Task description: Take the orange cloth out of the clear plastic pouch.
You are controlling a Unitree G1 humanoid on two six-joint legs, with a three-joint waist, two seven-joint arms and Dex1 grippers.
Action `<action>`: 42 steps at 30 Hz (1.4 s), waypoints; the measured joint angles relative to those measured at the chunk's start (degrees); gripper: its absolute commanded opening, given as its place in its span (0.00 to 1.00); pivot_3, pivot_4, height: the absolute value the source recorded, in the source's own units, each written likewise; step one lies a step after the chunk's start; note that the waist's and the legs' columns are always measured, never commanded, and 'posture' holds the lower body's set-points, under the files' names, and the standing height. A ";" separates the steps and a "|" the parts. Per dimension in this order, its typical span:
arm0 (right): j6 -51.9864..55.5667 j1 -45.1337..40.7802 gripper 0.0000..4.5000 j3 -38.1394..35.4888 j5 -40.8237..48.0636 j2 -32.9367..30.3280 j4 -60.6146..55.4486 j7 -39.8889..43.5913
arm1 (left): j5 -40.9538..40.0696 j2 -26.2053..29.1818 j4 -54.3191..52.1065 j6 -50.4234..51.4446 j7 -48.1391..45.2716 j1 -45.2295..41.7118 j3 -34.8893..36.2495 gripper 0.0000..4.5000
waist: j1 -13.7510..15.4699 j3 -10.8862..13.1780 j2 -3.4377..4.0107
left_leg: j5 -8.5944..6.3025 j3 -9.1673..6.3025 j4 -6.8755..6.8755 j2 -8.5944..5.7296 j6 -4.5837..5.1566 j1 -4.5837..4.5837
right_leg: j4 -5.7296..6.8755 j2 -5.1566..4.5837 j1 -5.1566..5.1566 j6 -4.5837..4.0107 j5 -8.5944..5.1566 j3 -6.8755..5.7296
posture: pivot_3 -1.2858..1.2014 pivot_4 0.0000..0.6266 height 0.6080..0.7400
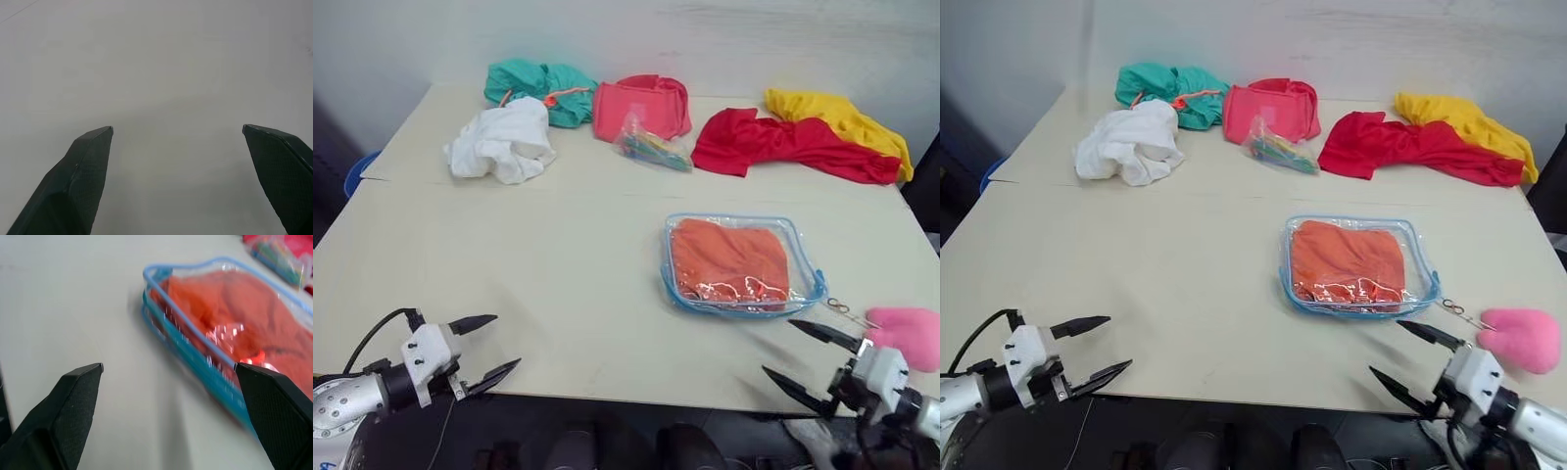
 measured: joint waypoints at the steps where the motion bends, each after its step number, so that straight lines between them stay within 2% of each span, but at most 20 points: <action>1: -0.76 0.52 1.00 -0.05 0.00 0.01 1.27 0.61 | 0.02 -0.32 0.32 -0.11 0.22 -0.12 -0.07 0.99 | -0.03 0.00 0.00 | -0.02 0.00 0.00 0.00 0.00 -0.01 | -0.01 -0.01 0.00 -0.01 0.00 0.00 | 0.52 0.24 1.00; 6: -2.63 0.32 1.00 -0.04 0.04 1.06 3.00 1.05 | -1.63 -0.08 -0.90 2.61 -0.27 -1.17 -0.63 0.99 | -0.35 0.00 0.04 | -0.01 -0.04 0.00 0.03 -0.03 -0.02 | 0.00 0.00 0.00 -0.01 -0.01 -0.04 | 0.52 0.24 1.00; 13: -2.72 -1.69 1.00 0.14 0.05 1.74 1.58 -1.02 | -10.37 1.57 -5.27 10.09 -4.52 -3.58 -1.39 0.99 | -0.49 0.01 0.09 | 0.13 -0.07 0.08 0.03 -0.28 -0.03 | 0.01 0.00 0.03 -0.01 -0.01 -0.08 | 0.52 0.24 1.00; 23: -3.36 -4.47 1.00 0.11 -3.54 1.65 0.43 -5.56 | -14.81 2.08 -7.97 14.98 -7.09 -8.28 -3.38 0.99 | -0.45 -0.01 0.18 | 0.17 -0.08 0.06 0.01 -0.35 -0.06 | -0.01 0.03 0.03 -0.01 -0.01 -0.13 | 0.52 0.24 1.00; 27: -3.86 -8.18 1.00 2.44 -11.87 -2.50 -2.05 -7.13 | -14.60 2.01 -8.40 15.36 -6.82 -10.50 -4.94 0.99 | -0.84 0.01 0.22 | 0.21 -0.05 0.13 0.00 -0.38 -0.02 | 0.11 0.04 0.03 0.00 0.00 -0.08 | 0.52 0.24 1.00; 30: 2.14 -16.37 1.00 5.02 -18.46 -3.89 -4.53 -12.37 | -14.46 1.90 -8.96 15.60 -6.38 -12.44 -6.40 0.99 | -1.41 0.01 0.19 | 0.25 -0.07 0.10 0.01 -0.44 0.02 | 0.20 0.07 0.02 0.00 0.00 -0.08 | 0.52 0.24 1.00; 34: 6.92 -22.81 1.00 10.95 -24.71 -5.83 -1.59 -13.36 | -14.06 1.72 -9.48 15.89 -5.84 -13.06 -8.15 0.99 | -1.19 0.01 0.19 | 0.25 -0.13 0.07 0.03 -0.45 -0.10 | 0.07 0.12 0.00 -0.01 -0.01 -0.14 | 0.52 0.24 1.00; 37: 8.77 -27.45 0.87 16.05 -27.04 -5.81 1.82 -13.25 | -13.33 1.73 -9.50 15.80 -5.69 -13.93 -8.93 1.00 | -1.16 0.01 0.19 | 0.24 -0.11 0.12 0.01 -0.42 -0.16 | 0.09 0.10 0.00 0.00 0.00 -0.13 | 0.52 0.24 1.00; 42: 10.97 -33.49 0.48 19.81 -27.77 -5.80 4.83 -13.20 | -12.59 1.80 -9.51 15.79 -4.74 -14.30 -8.62 1.00 | -1.36 0.03 0.15 | 0.26 -0.12 0.19 0.02 -0.42 -0.08 | 0.13 0.10 0.02 0.00 0.00 -0.12 | 0.52 0.24 1.00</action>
